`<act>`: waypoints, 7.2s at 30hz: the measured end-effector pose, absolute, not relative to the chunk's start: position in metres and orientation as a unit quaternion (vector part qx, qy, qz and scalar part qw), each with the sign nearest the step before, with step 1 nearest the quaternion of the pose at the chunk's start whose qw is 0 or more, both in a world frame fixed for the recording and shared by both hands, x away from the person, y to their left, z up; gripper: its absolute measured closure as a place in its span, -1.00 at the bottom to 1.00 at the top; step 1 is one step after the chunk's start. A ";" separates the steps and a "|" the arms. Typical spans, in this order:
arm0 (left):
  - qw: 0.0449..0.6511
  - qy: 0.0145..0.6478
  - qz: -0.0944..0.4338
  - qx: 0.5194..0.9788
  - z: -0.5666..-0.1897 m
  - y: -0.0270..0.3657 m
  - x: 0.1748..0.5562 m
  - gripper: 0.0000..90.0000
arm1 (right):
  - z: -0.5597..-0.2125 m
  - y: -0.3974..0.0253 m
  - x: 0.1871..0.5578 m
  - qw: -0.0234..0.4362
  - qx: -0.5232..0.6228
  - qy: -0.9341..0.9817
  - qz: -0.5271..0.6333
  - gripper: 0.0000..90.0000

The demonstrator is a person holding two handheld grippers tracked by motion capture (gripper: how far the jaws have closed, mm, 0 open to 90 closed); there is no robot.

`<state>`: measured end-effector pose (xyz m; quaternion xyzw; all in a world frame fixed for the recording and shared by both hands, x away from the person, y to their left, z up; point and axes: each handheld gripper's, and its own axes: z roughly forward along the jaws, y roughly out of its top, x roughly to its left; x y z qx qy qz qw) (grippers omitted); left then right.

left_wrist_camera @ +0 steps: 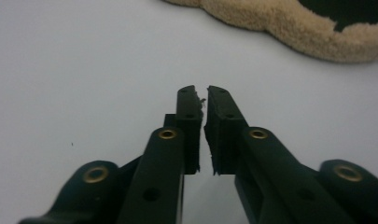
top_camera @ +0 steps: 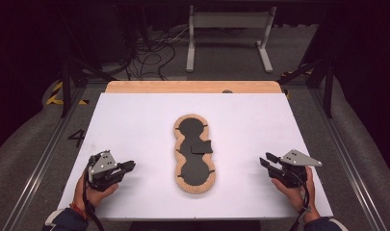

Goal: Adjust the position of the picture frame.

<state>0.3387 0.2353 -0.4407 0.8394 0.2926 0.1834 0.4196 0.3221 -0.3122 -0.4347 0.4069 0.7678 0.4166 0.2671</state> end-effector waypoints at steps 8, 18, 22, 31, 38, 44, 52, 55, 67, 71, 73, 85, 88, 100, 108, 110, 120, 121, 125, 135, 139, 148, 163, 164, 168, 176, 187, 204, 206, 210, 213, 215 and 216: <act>0.427 0.283 0.164 0.843 -0.437 0.212 0.363 1.00 | -0.438 -0.287 0.335 0.240 0.395 0.788 0.406 0.87; 0.408 0.271 0.154 0.858 -0.437 0.170 0.391 1.00 | -0.441 -0.246 0.350 0.216 0.368 0.813 0.397 1.00; 0.401 0.276 0.139 0.863 -0.441 0.153 0.411 1.00 | -0.445 -0.228 0.357 0.203 0.362 0.822 0.390 1.00; 0.386 0.274 0.130 0.871 -0.443 0.129 0.439 1.00 | -0.454 -0.199 0.370 0.183 0.359 0.832 0.381 1.00; 0.365 0.289 0.128 0.876 -0.447 0.119 0.457 1.00 | -0.458 -0.175 0.375 0.172 0.348 0.844 0.370 1.00; 0.344 0.286 0.128 0.885 -0.455 0.107 0.466 1.00 | -0.459 -0.171 0.374 0.159 0.340 0.850 0.369 1.00; 0.361 0.279 0.103 0.884 -0.458 0.106 0.469 1.00 | -0.460 -0.169 0.370 0.124 0.326 0.855 0.383 1.00; 0.360 0.265 0.100 0.889 -0.458 0.099 0.466 1.00 | -0.457 -0.160 0.360 0.129 0.308 0.867 0.369 1.00; 0.346 0.220 0.083 0.909 -0.453 0.068 0.464 1.00 | -0.456 -0.149 0.328 0.088 0.255 0.889 0.370 1.00; 0.335 0.210 0.087 0.914 -0.451 0.061 0.462 1.00 | -0.457 -0.142 0.321 0.090 0.246 0.891 0.370 1.00; 0.331 0.209 0.090 0.916 -0.449 0.062 0.461 1.00 | -0.456 -0.142 0.319 0.092 0.244 0.892 0.369 1.00; 0.421 0.220 0.114 0.873 -0.417 0.132 0.390 1.00 | -0.434 -0.184 0.315 0.115 0.258 0.871 0.401 1.00; 0.422 0.211 0.107 0.875 -0.424 0.143 0.356 1.00 | -0.426 -0.197 0.320 0.139 0.278 0.860 0.405 1.00; 0.414 0.186 0.073 0.888 -0.447 0.145 0.271 1.00 | -0.418 -0.224 0.390 0.226 0.345 0.821 0.395 1.00; 0.398 0.205 0.054 0.893 -0.461 0.141 0.268 1.00 | -0.436 -0.223 0.442 0.216 0.394 0.811 0.374 1.00; 0.397 0.203 0.057 0.893 -0.462 0.138 0.267 1.00 | -0.437 -0.221 0.455 0.214 0.403 0.810 0.368 1.00; 0.377 0.219 0.079 0.896 -0.466 0.132 0.262 1.00 | -0.451 -0.209 0.489 0.187 0.364 0.849 0.334 1.00; 0.375 0.222 0.081 0.896 -0.466 0.133 0.264 1.00 | -0.451 -0.210 0.489 0.183 0.363 0.849 0.338 1.00; 0.375 0.232 0.081 0.894 -0.465 0.139 0.268 1.00 | -0.450 -0.215 0.488 0.171 0.351 0.857 0.337 1.00; 0.370 0.232 0.087 0.895 -0.465 0.161 0.290 1.00 | -0.451 -0.235 0.468 0.155 0.371 0.845 0.353 1.00; 0.374 0.242 0.076 0.892 -0.465 0.169 0.300 1.00 | -0.453 -0.243 0.459 0.147 0.370 0.843 0.361 1.00; 0.373 0.298 0.095 0.874 -0.466 0.187 0.313 0.92 | -0.453 -0.245 0.445 0.156 0.370 0.842 0.361 1.00; 0.379 0.308 0.087 0.868 -0.467 0.185 0.329 0.99 | -0.451 -0.252 0.438 0.167 0.354 0.853 0.345 1.00; 0.379 0.309 0.089 0.868 -0.467 0.184 0.330 0.99 | -0.451 -0.254 0.437 0.168 0.355 0.852 0.346 1.00; 0.377 0.306 0.088 0.870 -0.466 0.183 0.335 0.99 | -0.452 -0.257 0.432 0.171 0.366 0.847 0.346 1.00; 0.375 0.286 0.100 0.876 -0.466 0.179 0.348 0.99 | -0.452 -0.268 0.417 0.179 0.371 0.843 0.345 1.00; 0.379 0.280 0.097 0.877 -0.466 0.174 0.366 0.99 | -0.451 -0.281 0.393 0.179 0.376 0.843 0.340 1.00; 0.383 0.273 0.090 0.878 -0.466 0.167 0.386 0.99 | -0.453 -0.289 0.361 0.179 0.430 0.815 0.344 1.00; 0.385 0.277 0.085 0.877 -0.466 0.165 0.389 0.99 | -0.453 -0.291 0.358 0.180 0.433 0.813 0.345 1.00; 0.390 0.274 0.088 0.875 -0.467 0.166 0.389 0.99 | -0.453 -0.291 0.356 0.183 0.433 0.812 0.347 1.00; 0.385 0.272 0.096 0.877 -0.467 0.165 0.388 0.99 | -0.453 -0.289 0.354 0.191 0.434 0.812 0.339 1.00; 0.386 0.275 0.096 0.875 -0.467 0.164 0.387 0.99 | -0.453 -0.289 0.355 0.191 0.433 0.812 0.340 1.00; 0.387 0.275 0.096 0.875 -0.467 0.165 0.387 0.99 | -0.453 -0.289 0.354 0.190 0.433 0.813 0.340 1.00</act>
